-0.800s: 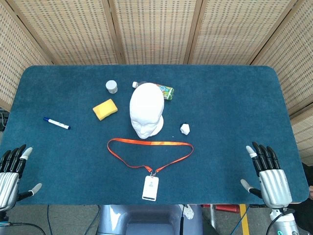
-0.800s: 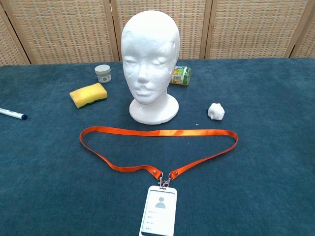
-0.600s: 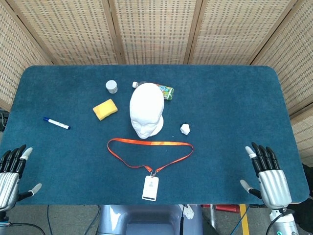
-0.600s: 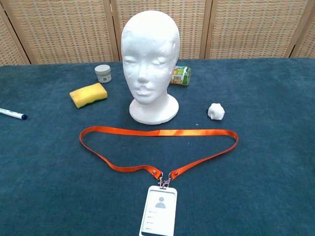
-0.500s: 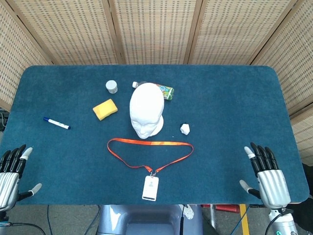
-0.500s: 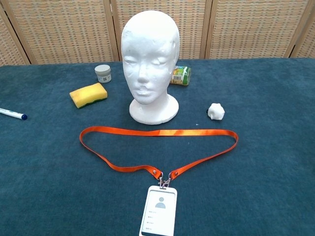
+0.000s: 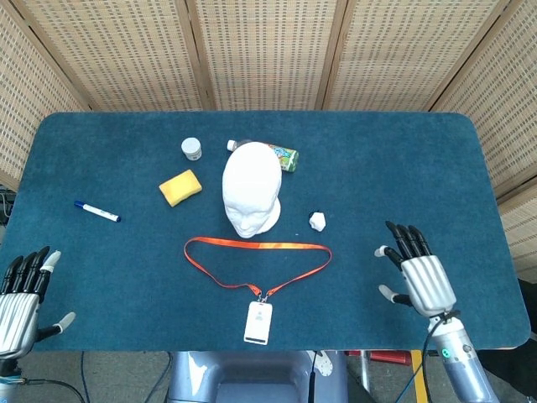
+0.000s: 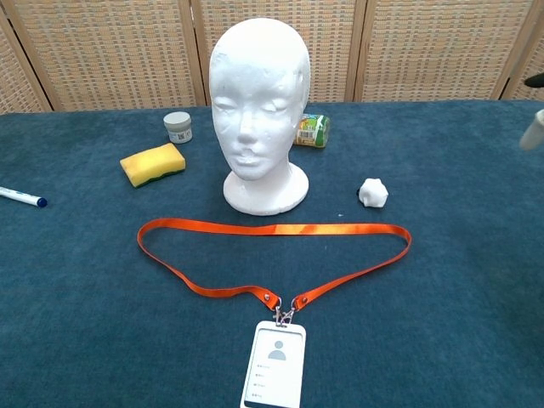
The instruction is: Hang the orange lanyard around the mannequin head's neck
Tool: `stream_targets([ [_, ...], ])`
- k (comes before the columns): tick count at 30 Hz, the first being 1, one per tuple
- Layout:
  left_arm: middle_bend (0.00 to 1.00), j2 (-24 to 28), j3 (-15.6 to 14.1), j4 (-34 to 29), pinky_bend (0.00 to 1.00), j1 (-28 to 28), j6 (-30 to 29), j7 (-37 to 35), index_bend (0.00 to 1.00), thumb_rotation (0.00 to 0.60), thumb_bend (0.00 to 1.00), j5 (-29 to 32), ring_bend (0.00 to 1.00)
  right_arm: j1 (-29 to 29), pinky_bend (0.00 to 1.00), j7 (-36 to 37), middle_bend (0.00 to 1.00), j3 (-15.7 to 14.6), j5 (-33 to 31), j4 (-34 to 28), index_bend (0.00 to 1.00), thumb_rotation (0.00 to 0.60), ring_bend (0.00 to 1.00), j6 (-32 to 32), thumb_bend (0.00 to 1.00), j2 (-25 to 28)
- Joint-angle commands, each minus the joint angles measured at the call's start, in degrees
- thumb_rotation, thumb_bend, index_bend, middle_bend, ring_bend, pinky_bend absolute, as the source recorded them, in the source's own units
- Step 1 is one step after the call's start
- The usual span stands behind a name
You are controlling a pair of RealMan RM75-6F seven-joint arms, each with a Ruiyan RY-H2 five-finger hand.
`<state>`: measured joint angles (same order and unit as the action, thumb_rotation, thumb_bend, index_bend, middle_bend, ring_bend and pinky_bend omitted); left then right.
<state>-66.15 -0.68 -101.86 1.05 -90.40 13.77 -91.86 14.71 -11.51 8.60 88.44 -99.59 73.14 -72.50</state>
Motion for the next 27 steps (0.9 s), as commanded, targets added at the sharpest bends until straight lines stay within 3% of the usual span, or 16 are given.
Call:
stream_targets([
  [1,0.0,-0.24,0.42,0.08,0.0,-0.26,0.56,0.29,0.0,0.6,0.0,0.98,0.0,5.44,0.0,-1.41,0.0,3.77,-6.27,0.78,0.45,0.6,0.0,-6.58,0.25,-4.18],
  [9,0.0,-0.43,1.39,0.24,0.0,-1.01,2.08,0.48,0.0,0.6,0.0,3.48,0.0,13.17,0.0,-10.66,0.0,6.67,-20.74,4.92,0.45,0.6,0.0,-15.93,0.3,-12.24],
  [17,0.0,-0.55,2.0,0.22,0.0,-1.71,3.48,0.75,0.0,0.6,0.0,5.46,0.0,18.2,0.0,-19.36,0.0,7.23,-30.0,11.3,0.45,0.6,0.0,-16.59,0.3,-20.17],
  [27,0.0,-0.61,2.2,0.39,0.0,-2.08,4.06,0.75,0.0,0.6,0.0,6.47,0.0,21.64,0.0,-24.13,0.0,6.87,-33.99,20.34,0.45,0.6,0.0,-13.78,0.3,-28.7],
])
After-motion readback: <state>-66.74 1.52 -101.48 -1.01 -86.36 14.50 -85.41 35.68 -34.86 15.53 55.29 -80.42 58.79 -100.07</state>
